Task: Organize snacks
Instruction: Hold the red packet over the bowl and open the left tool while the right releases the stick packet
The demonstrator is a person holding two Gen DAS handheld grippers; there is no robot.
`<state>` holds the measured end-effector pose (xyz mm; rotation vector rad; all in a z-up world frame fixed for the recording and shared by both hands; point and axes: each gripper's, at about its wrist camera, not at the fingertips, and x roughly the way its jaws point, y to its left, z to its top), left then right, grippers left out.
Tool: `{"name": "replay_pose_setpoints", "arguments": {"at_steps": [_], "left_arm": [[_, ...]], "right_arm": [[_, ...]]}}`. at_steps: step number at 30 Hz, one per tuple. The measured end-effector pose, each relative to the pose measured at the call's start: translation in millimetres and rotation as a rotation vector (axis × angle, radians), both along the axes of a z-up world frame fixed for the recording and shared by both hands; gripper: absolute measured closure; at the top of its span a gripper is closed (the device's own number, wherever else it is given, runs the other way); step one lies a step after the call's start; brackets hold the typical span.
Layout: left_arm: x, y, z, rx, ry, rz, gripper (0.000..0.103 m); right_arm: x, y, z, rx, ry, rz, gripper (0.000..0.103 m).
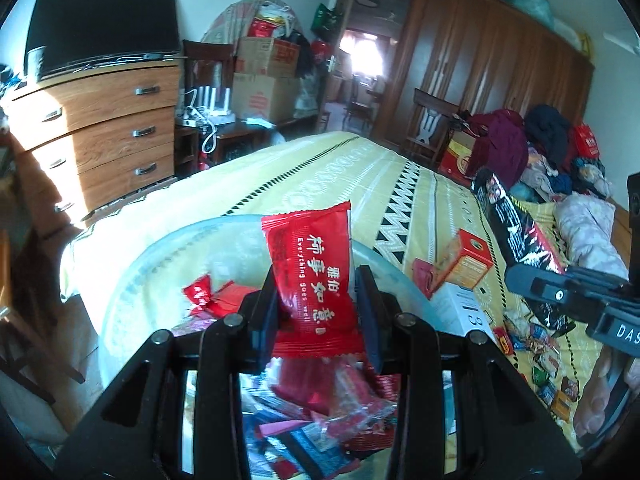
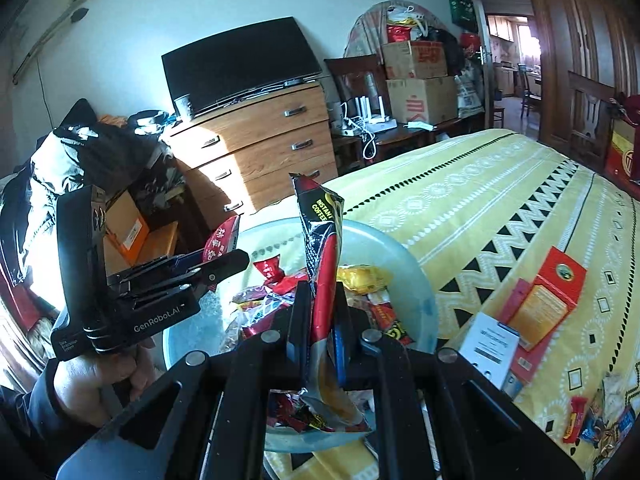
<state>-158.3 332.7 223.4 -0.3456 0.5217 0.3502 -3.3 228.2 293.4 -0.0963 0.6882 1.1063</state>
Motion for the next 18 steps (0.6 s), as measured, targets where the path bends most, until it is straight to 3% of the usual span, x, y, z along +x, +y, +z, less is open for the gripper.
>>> {"name": "replay_pose_setpoints", "arguments": {"at_steps": [18], "left_arm": [[-3, 22, -15, -0.027, 0.045, 0.047, 0.066]], "right_arm": [[-4, 41, -18, -0.023, 0.048, 0.059, 0.091]]}}
